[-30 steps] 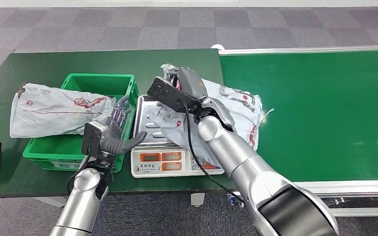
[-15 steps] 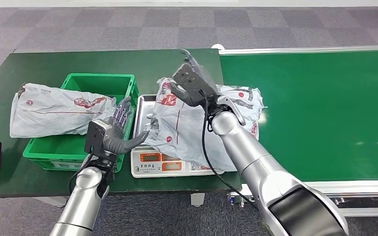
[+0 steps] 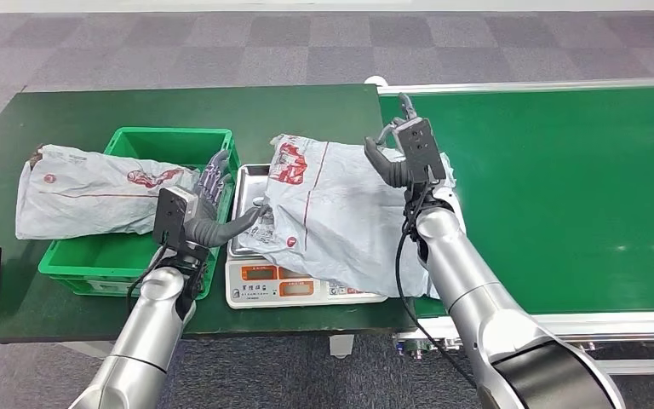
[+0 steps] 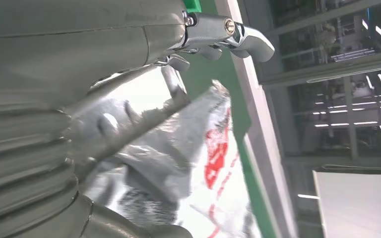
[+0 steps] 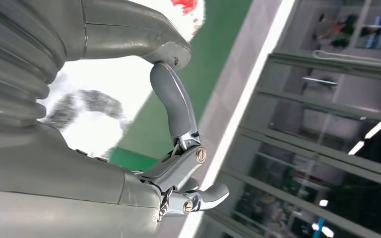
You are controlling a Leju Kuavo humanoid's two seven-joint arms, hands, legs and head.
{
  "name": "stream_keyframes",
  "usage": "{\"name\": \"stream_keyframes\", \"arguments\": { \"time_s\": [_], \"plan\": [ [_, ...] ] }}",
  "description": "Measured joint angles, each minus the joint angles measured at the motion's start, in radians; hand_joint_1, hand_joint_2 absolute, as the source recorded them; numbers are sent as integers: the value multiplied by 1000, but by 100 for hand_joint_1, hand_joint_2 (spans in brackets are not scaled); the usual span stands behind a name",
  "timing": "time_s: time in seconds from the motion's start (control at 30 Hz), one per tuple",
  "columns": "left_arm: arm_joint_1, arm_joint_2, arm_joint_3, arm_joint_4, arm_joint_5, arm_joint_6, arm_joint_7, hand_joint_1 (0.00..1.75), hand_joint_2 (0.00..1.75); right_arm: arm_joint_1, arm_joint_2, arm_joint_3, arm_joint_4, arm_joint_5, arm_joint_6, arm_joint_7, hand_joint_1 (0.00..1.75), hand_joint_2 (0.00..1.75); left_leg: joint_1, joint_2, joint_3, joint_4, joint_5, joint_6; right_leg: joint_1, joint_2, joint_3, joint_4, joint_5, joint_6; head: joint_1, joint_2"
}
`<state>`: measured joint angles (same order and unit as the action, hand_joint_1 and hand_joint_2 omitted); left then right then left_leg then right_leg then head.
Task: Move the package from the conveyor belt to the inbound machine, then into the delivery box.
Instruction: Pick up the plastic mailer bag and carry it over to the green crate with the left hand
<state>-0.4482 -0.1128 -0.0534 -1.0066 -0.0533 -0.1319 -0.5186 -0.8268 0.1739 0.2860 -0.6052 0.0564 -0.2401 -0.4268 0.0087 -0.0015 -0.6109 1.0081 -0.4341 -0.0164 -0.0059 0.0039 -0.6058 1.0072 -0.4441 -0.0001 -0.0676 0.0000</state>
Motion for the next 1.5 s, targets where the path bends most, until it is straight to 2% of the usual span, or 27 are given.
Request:
{"name": "stream_keyframes", "arguments": {
  "time_s": [0.13,0.27,0.43,0.6,0.87,1.07,1.2,1.5],
  "plan": [
    [-69,-11,-2,73,1,-9,-19,0,175,29,0,-16,22,-14,16,-18,0,175,0,0,0,0,0,0,0,0,0,0,0,0,0,0],
    [-177,-14,-31,178,-124,11,-19,0,175,55,0,-18,25,-17,34,-25,0,175,0,0,0,0,0,0,0,0,0,0,0,0,0,0],
    [-332,-10,-128,347,-377,-8,12,0,175,74,3,-18,22,-14,48,-9,0,175,0,0,0,0,0,0,0,0,0,0,1,0,0,0],
    [-441,-9,-261,483,-589,-59,59,0,175,73,3,-18,22,-16,66,2,0,175,0,0,0,0,0,0,0,0,0,0,1,0,0,0],
    [-523,-10,-464,611,-761,-208,82,0,175,47,-1,-18,25,-37,94,-7,0,175,0,0,0,0,0,0,0,0,0,0,1,0,0,0],
    [-535,-7,-532,655,-767,-331,44,0,175,17,-1,-18,34,-50,99,2,0,175,0,0,0,0,1,0,0,0,0,0,1,0,0,0],
    [-535,-6,-547,667,-759,-343,45,175,175,3,0,-18,41,-58,96,10,0,175,0,0,0,0,1,0,0,0,1,0,1,0,0,0],
    [-544,-3,-561,676,-757,-270,81,175,175,0,0,-18,58,-77,102,8,0,175,0,-1,0,0,2,0,0,-2,2,0,1,0,0,0]
  ]
}}
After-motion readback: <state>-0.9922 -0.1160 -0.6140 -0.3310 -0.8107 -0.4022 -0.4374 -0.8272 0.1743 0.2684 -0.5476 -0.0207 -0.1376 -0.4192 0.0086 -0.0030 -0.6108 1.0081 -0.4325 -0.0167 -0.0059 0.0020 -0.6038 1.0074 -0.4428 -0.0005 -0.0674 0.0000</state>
